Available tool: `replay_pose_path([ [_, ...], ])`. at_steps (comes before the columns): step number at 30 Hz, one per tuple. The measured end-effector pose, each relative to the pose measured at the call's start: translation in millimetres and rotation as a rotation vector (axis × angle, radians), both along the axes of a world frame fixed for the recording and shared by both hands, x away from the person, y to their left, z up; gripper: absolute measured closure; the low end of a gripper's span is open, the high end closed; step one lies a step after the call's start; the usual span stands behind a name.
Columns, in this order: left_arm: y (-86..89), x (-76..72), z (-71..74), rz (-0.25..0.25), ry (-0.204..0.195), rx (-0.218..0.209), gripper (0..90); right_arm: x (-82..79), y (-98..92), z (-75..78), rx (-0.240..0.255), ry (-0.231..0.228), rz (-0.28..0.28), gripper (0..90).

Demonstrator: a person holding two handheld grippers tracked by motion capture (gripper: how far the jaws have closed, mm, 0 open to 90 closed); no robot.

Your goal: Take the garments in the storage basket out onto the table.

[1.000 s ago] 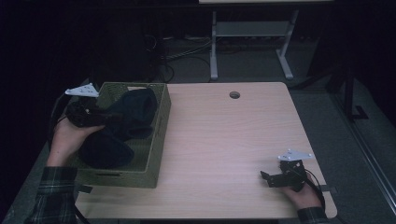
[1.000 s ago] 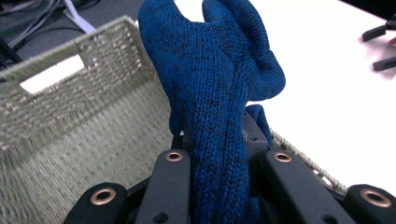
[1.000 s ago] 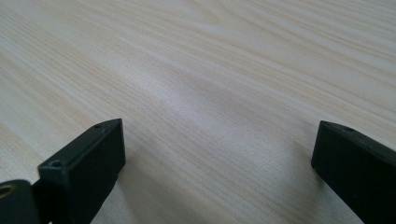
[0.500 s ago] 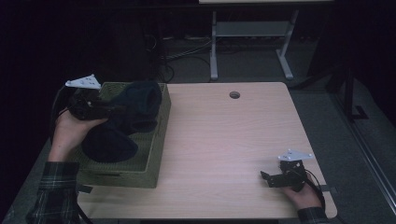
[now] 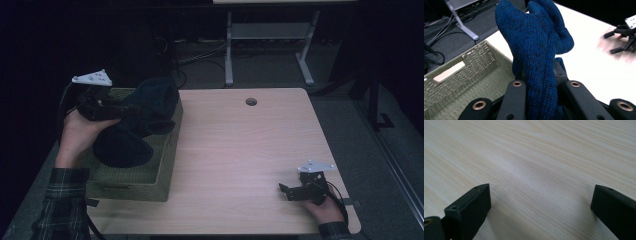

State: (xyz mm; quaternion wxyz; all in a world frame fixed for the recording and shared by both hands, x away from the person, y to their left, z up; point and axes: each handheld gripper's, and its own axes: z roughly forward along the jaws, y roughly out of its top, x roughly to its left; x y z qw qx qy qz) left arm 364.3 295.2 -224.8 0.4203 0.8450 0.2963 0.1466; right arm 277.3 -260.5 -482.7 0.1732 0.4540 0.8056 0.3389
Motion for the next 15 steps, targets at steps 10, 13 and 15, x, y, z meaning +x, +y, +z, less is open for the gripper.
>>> replay_pose_path([
  [10, -24.4, 2.2, 10.9, -0.055, -0.028, -0.024, 77.6, 0.0, 0.0, 0.0, 0.000, 0.000, 0.000, 2.5],
  [13, -37.8, 5.0, 11.4, -0.072, -0.030, -0.033, 77.6, 0.0, 0.0, 0.0, 0.000, 0.000, 0.000, 2.5],
  [15, -40.9, 5.5, 11.6, -0.075, -0.031, -0.035, 77.6, 0.0, 0.0, 0.0, 0.000, 0.000, 0.000, 2.5],
])
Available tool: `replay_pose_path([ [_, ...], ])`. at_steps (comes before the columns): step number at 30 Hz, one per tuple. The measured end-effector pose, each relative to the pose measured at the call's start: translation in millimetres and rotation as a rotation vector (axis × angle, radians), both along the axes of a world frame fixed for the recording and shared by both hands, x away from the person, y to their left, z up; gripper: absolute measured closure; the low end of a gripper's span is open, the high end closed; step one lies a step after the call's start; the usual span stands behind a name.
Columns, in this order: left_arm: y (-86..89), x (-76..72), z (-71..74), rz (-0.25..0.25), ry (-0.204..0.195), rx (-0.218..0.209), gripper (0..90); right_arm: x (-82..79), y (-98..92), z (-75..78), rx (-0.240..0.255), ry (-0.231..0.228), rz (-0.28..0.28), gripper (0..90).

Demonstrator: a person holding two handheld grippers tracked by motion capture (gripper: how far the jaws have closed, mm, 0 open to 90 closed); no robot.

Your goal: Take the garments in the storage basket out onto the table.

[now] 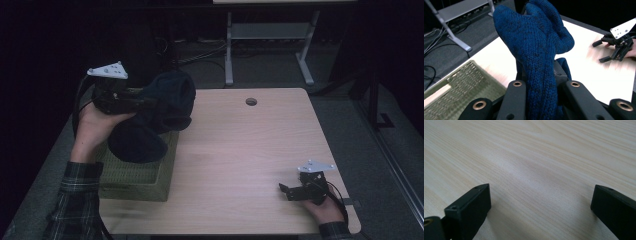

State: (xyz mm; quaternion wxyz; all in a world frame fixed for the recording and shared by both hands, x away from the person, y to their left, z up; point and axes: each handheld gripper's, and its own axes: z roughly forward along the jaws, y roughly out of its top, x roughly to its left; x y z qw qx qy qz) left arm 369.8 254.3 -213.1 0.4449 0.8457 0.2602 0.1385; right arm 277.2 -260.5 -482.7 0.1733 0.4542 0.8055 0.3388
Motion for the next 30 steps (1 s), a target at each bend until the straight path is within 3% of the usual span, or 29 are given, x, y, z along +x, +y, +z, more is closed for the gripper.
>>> replay_pose_path([
  [12, -34.3, 4.8, -0.6, -0.043, -0.011, -0.013, 77.5, -0.1, 0.1, 0.1, 0.000, 0.001, 0.000, 2.5],
  [30, -104.5, 8.3, -14.5, -0.125, 0.005, -0.024, 77.5, -0.1, 0.0, 0.2, 0.000, 0.000, 0.000, 2.5],
])
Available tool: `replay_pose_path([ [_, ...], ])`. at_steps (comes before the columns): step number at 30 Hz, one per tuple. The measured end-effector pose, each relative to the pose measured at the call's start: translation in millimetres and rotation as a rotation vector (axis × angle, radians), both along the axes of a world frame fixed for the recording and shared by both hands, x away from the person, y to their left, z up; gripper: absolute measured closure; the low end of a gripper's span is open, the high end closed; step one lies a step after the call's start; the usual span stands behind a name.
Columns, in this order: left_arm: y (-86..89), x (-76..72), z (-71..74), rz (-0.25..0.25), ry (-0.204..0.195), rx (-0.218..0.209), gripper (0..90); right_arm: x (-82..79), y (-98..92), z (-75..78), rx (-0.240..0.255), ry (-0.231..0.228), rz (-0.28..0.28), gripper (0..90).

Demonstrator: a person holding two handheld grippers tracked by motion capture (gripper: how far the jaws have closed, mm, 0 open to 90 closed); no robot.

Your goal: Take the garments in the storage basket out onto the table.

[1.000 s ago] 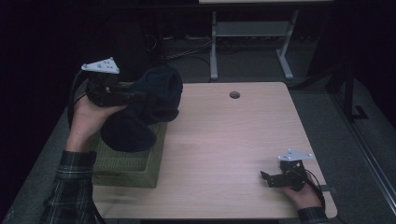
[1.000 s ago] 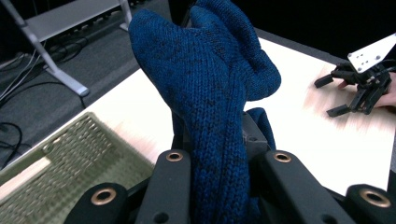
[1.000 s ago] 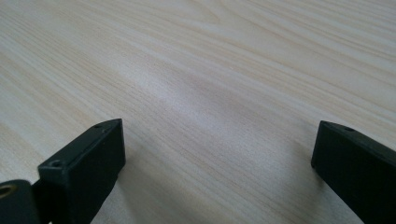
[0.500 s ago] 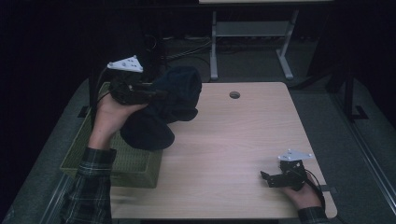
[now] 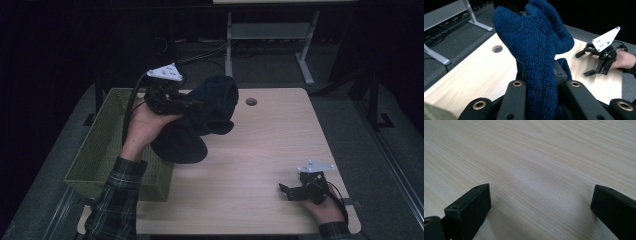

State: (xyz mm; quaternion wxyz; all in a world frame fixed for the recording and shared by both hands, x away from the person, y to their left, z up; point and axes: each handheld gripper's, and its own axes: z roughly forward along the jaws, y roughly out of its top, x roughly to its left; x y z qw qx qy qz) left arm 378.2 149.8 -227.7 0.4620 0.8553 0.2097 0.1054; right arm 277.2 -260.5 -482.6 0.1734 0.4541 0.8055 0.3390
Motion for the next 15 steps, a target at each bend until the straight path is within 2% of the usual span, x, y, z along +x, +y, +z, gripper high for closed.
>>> replay_pose_path([
  [5, -17.8, 0.0, -7.8, -0.012, 0.012, -0.019, 77.5, 0.0, -0.1, 0.0, -0.001, -0.001, 0.001, 2.5],
  [15, -48.7, -0.4, -26.3, -0.033, 0.034, -0.031, 77.6, 0.0, 0.0, 0.0, 0.000, -0.001, 0.001, 2.5],
])
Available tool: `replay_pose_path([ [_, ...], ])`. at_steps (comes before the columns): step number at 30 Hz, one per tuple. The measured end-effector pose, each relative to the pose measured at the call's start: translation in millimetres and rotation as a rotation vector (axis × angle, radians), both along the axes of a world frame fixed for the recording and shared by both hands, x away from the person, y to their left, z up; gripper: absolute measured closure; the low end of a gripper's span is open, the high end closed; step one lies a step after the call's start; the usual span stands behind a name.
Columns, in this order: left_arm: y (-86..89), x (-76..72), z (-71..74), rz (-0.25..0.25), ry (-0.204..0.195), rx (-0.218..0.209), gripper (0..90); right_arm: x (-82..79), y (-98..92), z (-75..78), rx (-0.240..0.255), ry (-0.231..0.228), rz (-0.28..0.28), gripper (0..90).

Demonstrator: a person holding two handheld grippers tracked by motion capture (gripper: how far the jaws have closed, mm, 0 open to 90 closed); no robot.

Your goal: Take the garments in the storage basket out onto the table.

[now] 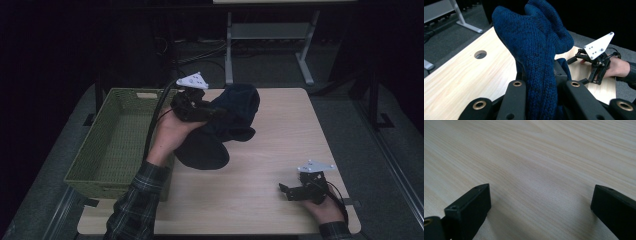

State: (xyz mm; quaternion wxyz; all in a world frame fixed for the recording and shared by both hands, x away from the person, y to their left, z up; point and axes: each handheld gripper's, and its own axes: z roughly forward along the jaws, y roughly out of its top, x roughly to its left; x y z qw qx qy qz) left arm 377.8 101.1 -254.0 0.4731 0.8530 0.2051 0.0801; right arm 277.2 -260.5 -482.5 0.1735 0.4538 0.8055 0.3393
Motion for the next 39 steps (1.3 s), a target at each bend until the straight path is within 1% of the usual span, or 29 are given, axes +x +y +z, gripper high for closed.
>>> replay_pose_path([
  [1, 0.0, 0.0, 0.0, 0.000, 0.000, 0.000, 77.6, 0.0, 0.0, 0.0, 0.000, 0.000, 0.000, 2.5],
  [5, -11.8, -0.4, -11.6, -0.009, 0.013, -0.004, 77.6, 0.0, -0.1, 0.0, -0.001, 0.000, 0.001, 2.5],
  [6, -11.8, -0.4, -11.6, -0.009, 0.013, -0.004, 77.5, 0.0, -0.1, 0.0, -0.001, 0.000, 0.001, 2.5],
  [8, -16.6, -0.5, -17.4, -0.011, 0.024, -0.011, 77.6, 0.0, -0.1, 0.0, -0.001, 0.000, 0.001, 2.5],
  [11, -22.0, -0.1, -25.1, -0.014, 0.033, -0.008, 77.6, 0.1, -0.1, 0.0, -0.001, 0.000, 0.002, 2.5],
  [12, -25.2, -0.3, -29.9, -0.014, 0.039, -0.007, 77.5, 0.0, -0.1, 0.0, -0.001, 0.000, 0.001, 2.5],
  [13, -25.2, -0.3, -29.9, -0.014, 0.039, -0.007, 77.5, 0.0, -0.1, 0.0, -0.001, 0.000, 0.001, 2.5],
  [16, -32.5, -0.8, -42.0, -0.016, 0.061, -0.020, 77.6, 0.0, 0.0, -0.1, 0.000, -0.001, 0.000, 2.5],
  [17, -32.5, -0.8, -42.0, -0.016, 0.061, -0.020, 77.6, 0.0, 0.0, -0.1, 0.000, -0.001, 0.000, 2.5],
  [18, -36.5, -0.7, -48.4, -0.024, 0.070, -0.020, 77.5, 0.0, -0.1, 0.0, 0.000, 0.000, 0.001, 2.5],
  [19, -36.5, -0.7, -48.4, -0.024, 0.070, -0.020, 77.5, 0.0, -0.1, 0.0, 0.000, 0.000, 0.001, 2.5],
  [21, -40.9, -1.2, -55.1, -0.028, 0.084, -0.028, 77.5, 0.0, 0.0, 0.0, 0.000, 0.000, 0.001, 2.5],
  [22, -46.4, -1.6, -63.0, -0.035, 0.094, -0.031, 77.5, 0.1, -0.1, 0.0, -0.001, 0.000, 0.001, 2.5],
  [23, -46.4, -1.6, -63.0, -0.035, 0.094, -0.031, 77.5, 0.1, -0.1, 0.0, -0.001, 0.000, 0.001, 2.5],
  [24, -51.0, -2.2, -69.2, -0.040, 0.106, -0.030, 77.5, 0.1, 0.0, -0.1, 0.001, 0.001, 0.001, 2.5],
  [26, -56.4, -3.1, -76.1, -0.041, 0.115, -0.023, 77.5, 0.1, -0.1, -0.2, 0.001, 0.000, 0.002, 2.5],
  [27, -58.5, -3.5, -79.4, -0.042, 0.120, -0.020, 77.5, 0.1, -0.1, -0.1, 0.001, 0.000, 0.002, 2.5],
  [28, -58.5, -3.5, -79.4, -0.042, 0.120, -0.020, 77.5, 0.1, -0.1, -0.1, 0.001, 0.000, 0.002, 2.5],
  [30, -64.2, -3.9, -89.6, -0.044, 0.139, -0.023, 77.4, 0.2, -0.2, -0.2, 0.000, -0.002, 0.004, 2.5],
  [31, -65.1, -3.6, -91.6, -0.046, 0.141, -0.016, 77.4, 0.2, -0.1, -0.2, 0.000, -0.001, 0.003, 2.5],
  [36, -68.1, -3.6, -100.9, -0.045, 0.155, -0.016, 76.5, 0.2, -0.2, -0.2, 0.000, -0.001, 0.003, 2.5],
  [37, -68.1, -3.6, -100.9, -0.045, 0.155, -0.016, 75.9, 0.2, -0.2, -0.2, 0.000, -0.001, 0.003, 2.5],
  [39, -68.2, -3.0, -103.6, -0.038, 0.155, -0.006, 74.3, 0.2, -0.2, -0.3, 0.000, -0.001, 0.003, 2.5],
])
